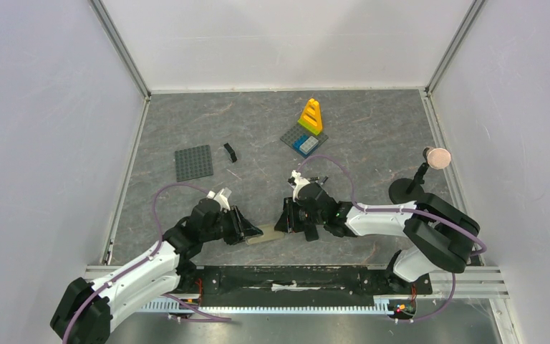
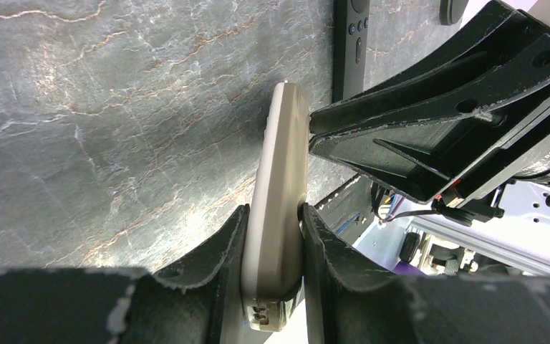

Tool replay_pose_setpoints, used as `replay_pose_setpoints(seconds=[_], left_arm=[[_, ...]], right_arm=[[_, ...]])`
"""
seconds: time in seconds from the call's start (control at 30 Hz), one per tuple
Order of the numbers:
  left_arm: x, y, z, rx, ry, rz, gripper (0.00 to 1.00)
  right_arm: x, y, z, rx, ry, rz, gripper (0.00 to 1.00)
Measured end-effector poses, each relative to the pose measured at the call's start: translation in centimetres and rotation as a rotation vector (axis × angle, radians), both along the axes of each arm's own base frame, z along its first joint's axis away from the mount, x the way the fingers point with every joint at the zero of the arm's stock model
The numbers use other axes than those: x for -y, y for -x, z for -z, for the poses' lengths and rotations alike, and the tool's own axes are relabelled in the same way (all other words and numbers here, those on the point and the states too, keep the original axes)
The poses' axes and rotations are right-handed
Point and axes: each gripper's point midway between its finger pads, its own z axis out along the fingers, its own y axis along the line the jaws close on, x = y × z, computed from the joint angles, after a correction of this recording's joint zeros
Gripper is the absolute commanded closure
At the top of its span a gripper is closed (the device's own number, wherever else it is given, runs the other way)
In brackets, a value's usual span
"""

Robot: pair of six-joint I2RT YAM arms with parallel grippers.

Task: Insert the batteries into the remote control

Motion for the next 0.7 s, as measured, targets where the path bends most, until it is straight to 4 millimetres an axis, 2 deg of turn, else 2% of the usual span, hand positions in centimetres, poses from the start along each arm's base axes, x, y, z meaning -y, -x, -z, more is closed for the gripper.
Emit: replay_pose_setpoints(seconds=[0.27, 0.7], left_arm=[[-0.03, 0.0, 0.1, 0.001, 0.003, -0.001, 0.98], [-0.03, 0.07, 0.28, 0.006, 0.016, 0.002, 0.98]], right_arm=[[-0.16, 0.12, -0.05, -0.015, -0.021, -0.001, 0.73], [-0.3, 0.6, -0.45, -0.099, -0.23, 0.05, 0.74]])
